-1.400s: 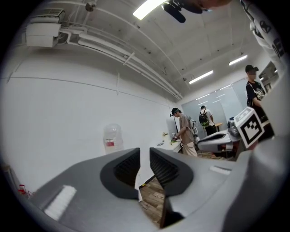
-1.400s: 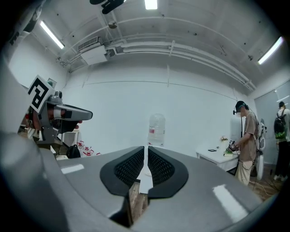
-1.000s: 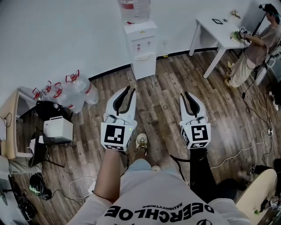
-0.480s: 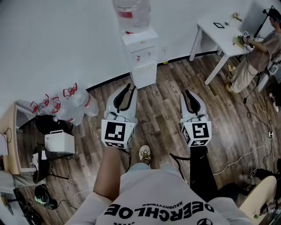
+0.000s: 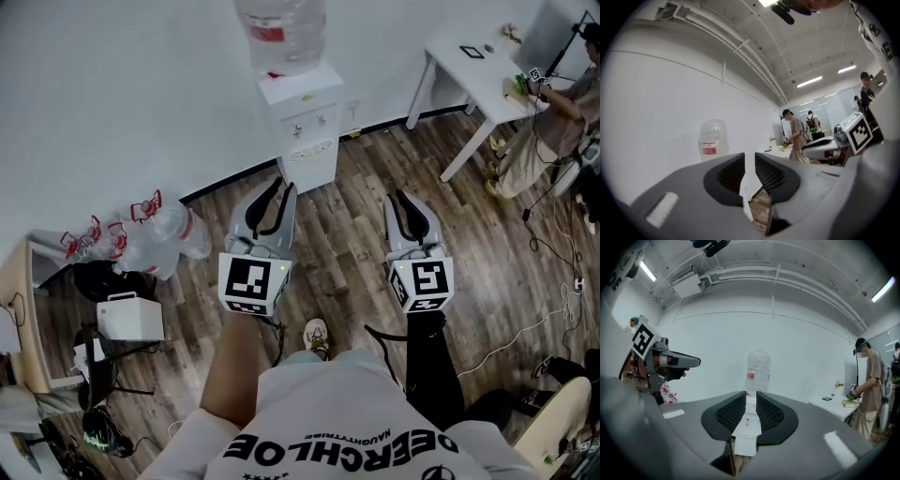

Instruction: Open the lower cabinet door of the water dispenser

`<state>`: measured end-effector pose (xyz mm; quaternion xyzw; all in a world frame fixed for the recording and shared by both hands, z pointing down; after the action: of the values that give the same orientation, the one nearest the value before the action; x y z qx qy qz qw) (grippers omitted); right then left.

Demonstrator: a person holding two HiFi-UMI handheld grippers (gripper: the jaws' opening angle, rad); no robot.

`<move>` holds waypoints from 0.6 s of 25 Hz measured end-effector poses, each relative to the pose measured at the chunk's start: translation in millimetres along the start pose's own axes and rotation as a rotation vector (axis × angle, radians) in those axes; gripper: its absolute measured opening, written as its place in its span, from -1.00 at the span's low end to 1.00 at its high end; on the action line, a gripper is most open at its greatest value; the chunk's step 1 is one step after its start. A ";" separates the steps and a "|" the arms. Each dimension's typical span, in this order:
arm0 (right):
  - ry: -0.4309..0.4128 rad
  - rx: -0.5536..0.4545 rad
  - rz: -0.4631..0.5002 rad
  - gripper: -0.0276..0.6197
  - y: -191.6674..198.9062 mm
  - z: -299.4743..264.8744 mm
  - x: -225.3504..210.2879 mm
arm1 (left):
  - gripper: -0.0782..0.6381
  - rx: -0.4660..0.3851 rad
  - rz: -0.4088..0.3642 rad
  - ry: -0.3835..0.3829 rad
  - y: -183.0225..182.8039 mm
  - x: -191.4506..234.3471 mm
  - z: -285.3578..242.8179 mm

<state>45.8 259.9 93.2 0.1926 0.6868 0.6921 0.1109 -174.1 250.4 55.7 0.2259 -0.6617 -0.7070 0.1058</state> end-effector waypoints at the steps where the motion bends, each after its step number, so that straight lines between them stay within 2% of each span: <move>1: 0.001 0.003 0.005 -0.76 0.9 -5.9 0.5 | -0.59 0.001 0.001 0.004 2.3 4.5 -4.8; 8: 0.013 0.024 0.019 -0.76 7.7 -36.7 0.1 | -0.59 0.008 0.013 0.007 15.8 34.3 -30.3; 15: 0.014 0.039 0.009 -0.76 15.3 -57.0 -11.6 | -0.59 0.017 0.027 0.012 25.7 45.1 -51.8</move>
<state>34.0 202.9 108.1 0.1929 0.7001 0.6804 0.0990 -193.6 181.5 71.7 0.2222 -0.6701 -0.6984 0.1175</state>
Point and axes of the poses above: the fingertips, and each gripper's own axes: z backward along the fingers, x to its left, y out of its underside, the point moved 5 cm from there along z, backward along the fingers, and after that the axes turned 3 degrees about -y, right-handed, at the moved point
